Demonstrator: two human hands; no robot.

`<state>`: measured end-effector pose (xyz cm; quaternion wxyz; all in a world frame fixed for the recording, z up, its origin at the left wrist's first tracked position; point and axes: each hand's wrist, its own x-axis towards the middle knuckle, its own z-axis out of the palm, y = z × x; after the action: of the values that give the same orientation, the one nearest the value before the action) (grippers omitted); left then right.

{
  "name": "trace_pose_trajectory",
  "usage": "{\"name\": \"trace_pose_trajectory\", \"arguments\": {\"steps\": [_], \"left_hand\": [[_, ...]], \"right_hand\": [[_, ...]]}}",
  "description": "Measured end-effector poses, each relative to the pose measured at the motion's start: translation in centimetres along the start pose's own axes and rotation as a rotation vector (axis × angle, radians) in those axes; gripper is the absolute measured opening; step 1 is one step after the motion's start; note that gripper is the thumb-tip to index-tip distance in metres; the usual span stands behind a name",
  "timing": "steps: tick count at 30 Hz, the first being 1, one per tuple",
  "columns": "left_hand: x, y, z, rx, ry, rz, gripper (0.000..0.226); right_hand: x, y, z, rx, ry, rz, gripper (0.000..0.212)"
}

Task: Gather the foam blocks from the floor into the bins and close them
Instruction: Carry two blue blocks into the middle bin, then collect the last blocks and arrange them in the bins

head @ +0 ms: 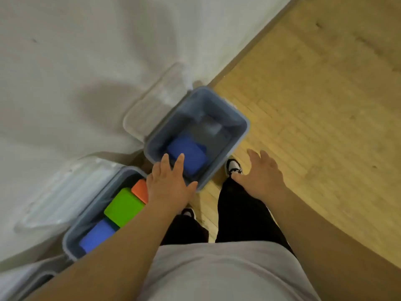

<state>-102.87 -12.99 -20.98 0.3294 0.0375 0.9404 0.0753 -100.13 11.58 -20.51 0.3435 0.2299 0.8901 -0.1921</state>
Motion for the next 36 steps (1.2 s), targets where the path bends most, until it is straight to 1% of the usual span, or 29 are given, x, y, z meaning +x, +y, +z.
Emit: {"name": "trace_pose_trajectory", "arguments": {"steps": [3,7,10,13,17,20,22,24,30,33,36], "left_hand": [[-4.7,-0.1,-1.4,0.13,0.02,0.141,0.094],[-9.4,1.0,-3.1,0.323,0.039,0.365,0.096],[-12.0,3.6,-4.2,0.396,0.029,0.519,0.097],[-14.4,6.6,-5.0,0.483,0.021,0.656,0.098],[-18.5,11.0,-4.1,0.575,0.048,0.829,0.097],[-22.4,14.7,-1.3,0.647,0.048,0.925,0.096],[-25.2,17.3,1.5,0.7,0.003,0.96,0.095],[-28.3,19.7,4.9,0.744,-0.052,1.001,0.095],[-40.2,25.7,16.3,0.816,-0.114,1.155,0.094],[-45.9,28.7,20.8,0.84,-0.142,1.224,0.094],[-50.6,31.3,24.3,0.85,-0.152,1.284,0.095]], "right_hand": [[-8.2,2.5,0.7,0.144,0.079,0.102,0.088],[-17.7,6.9,2.8,0.28,0.119,0.285,0.096],[-23.8,10.0,4.9,0.408,0.17,0.413,0.098],[-29.1,12.8,7.2,0.507,0.251,0.485,0.098],[-35.2,16.7,10.4,0.594,0.298,0.594,0.099],[-39.7,19.7,13.4,0.675,0.333,0.664,0.099],[-43.0,21.8,15.9,0.717,0.357,0.717,0.099],[-46.3,24.2,18.6,0.763,0.37,0.763,0.1],[-57.3,32.4,26.9,0.873,0.406,0.903,0.101],[-62.1,36.4,29.3,0.904,0.403,0.969,0.101],[-66.0,39.7,30.9,0.951,0.451,1.019,0.099]]}}
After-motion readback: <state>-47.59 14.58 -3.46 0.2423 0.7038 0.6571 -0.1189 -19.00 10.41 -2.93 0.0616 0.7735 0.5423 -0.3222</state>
